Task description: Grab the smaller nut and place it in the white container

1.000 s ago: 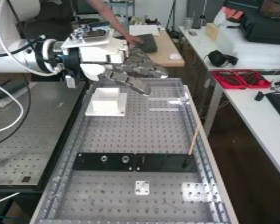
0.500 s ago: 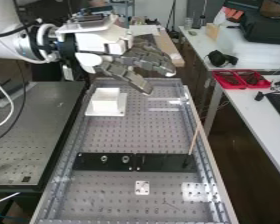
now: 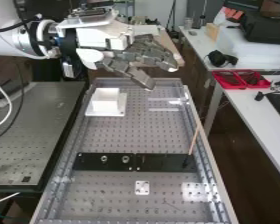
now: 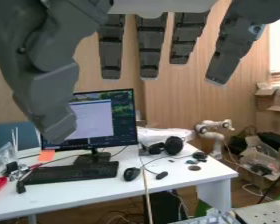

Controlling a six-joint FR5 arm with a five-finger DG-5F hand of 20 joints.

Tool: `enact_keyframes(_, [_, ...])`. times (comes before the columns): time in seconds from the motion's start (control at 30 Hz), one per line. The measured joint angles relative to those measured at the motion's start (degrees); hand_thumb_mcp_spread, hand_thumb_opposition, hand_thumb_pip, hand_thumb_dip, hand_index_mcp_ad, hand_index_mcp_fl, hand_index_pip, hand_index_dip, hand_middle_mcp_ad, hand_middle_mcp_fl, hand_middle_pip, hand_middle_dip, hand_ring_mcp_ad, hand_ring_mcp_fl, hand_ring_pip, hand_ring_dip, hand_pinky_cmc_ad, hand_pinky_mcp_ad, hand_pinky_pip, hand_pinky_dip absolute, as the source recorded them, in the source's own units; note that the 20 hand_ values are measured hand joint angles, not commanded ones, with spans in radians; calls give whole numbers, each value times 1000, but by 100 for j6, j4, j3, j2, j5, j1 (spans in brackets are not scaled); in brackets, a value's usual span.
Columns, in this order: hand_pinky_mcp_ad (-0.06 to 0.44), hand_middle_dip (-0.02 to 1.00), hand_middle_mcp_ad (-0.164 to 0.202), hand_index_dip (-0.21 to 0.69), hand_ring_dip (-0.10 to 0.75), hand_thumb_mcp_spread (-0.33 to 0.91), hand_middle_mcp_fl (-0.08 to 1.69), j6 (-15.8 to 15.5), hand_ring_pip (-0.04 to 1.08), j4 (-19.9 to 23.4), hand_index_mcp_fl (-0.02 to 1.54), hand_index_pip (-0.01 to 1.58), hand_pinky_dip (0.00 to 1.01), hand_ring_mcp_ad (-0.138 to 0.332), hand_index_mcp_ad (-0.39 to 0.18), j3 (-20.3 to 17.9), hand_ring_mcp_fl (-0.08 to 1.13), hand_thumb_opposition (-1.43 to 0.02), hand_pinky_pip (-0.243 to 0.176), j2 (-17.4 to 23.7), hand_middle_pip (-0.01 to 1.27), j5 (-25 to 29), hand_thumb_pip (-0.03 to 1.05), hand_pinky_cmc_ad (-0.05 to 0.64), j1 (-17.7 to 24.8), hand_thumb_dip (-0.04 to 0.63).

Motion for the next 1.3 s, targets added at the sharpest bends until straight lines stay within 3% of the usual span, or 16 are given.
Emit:
enact_keyframes(0.57, [307,316,61,19,152,271,133,-34,96,-416,3,546,518,113,-140,161,9,-796,-89,62,126,-413,641,396,-180,218])
enact_keyframes(1.3, [307,316,61,49,152,269,133,-104,96,-428,24,431,518,113,-138,49,9,-775,-89,185,126,-795,641,396,-271,218])
